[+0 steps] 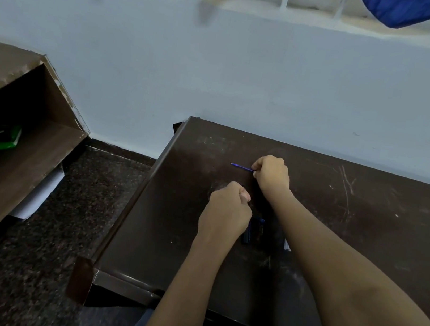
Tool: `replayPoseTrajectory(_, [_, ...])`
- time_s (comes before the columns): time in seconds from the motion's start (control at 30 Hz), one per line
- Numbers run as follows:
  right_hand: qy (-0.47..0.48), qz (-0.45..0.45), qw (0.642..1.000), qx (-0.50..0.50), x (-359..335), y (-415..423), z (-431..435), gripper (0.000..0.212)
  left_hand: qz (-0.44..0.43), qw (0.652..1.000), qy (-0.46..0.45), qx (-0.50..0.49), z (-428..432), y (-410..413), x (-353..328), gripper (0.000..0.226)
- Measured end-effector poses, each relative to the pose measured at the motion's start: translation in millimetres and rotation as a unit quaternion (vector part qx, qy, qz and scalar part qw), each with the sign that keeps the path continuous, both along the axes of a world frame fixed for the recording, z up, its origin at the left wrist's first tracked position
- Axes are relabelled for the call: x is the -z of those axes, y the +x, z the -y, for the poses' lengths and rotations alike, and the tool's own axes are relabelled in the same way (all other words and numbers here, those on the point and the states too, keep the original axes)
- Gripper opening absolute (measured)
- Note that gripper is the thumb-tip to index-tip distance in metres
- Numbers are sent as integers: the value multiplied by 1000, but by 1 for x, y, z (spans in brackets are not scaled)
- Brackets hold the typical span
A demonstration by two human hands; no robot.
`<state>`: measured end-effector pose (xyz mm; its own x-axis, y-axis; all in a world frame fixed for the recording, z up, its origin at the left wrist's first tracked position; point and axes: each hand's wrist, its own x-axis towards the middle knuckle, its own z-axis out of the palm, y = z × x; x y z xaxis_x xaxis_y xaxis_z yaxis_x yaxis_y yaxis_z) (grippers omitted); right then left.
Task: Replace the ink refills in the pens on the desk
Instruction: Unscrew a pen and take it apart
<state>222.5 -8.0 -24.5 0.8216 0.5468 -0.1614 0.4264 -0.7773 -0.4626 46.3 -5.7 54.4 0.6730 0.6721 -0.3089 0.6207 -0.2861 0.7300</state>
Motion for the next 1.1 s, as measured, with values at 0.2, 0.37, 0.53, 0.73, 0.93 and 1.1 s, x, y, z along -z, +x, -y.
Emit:
replayPoseTrajectory(0.2, [40,-14,999,9,0,1,3,30,39,999,-14,-29,0,-1,-2,23])
replayPoseTrajectory(0.37, [146,-28,986,75,-7,0,23,35,30,999,4,-31,-3,-1,-2,26])
replayPoseTrajectory(0.53, [175,-40,974,137,-23,-8,74,23,8,999,6,-31,-2,0,-2,30])
replayPoseTrajectory(0.73, [58,-110,974,190,-14,-34,124,16,39,999,3,-22,0,-2,-4,29])
replayPoseTrajectory(0.93, [-1,-119,974,192,2,-54,123,33,19,1000,19,-8,1,-1,-4,30])
replayPoseTrajectory(1.1, [11,-153,962,226,-1,-50,122,36,17,1000,24,1,1,1,-2,28])
